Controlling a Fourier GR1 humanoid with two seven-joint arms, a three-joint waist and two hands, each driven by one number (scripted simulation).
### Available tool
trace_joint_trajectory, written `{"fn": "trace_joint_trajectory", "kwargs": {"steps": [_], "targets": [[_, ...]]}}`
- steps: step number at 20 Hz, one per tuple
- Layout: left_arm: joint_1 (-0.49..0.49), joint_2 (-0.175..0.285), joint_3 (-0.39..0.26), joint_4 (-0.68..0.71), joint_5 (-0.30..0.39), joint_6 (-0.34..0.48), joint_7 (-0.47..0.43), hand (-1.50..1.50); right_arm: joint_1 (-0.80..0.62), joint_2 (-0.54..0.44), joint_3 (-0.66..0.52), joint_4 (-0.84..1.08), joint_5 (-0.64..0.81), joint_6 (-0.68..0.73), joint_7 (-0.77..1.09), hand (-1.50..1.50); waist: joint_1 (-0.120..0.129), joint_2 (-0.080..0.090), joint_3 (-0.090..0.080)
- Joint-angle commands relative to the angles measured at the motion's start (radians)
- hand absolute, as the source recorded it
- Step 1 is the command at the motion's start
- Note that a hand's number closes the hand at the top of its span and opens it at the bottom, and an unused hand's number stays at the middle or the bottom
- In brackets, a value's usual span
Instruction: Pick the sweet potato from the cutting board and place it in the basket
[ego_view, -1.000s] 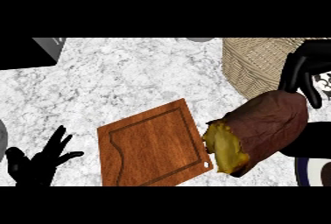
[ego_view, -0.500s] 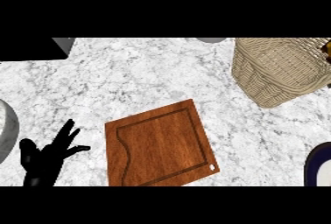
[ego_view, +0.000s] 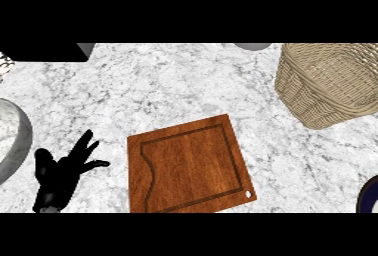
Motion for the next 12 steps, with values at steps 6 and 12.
{"fn": "trace_joint_trajectory", "kwargs": {"steps": [6,12], "targets": [[0.017,-0.037,-0.03,0.121,-0.043,0.002,-0.007,0.0,-0.021,0.215,-0.03,0.263,0.001,0.085,-0.067,1.5,0.001,0.009,-0.01],[0.019,-0.031,-0.012,0.134,-0.039,-0.013,-0.009,0.0,-0.071,0.297,-0.041,0.436,0.058,0.16,-0.151,1.5,0.01,0.01,-0.01]]}}
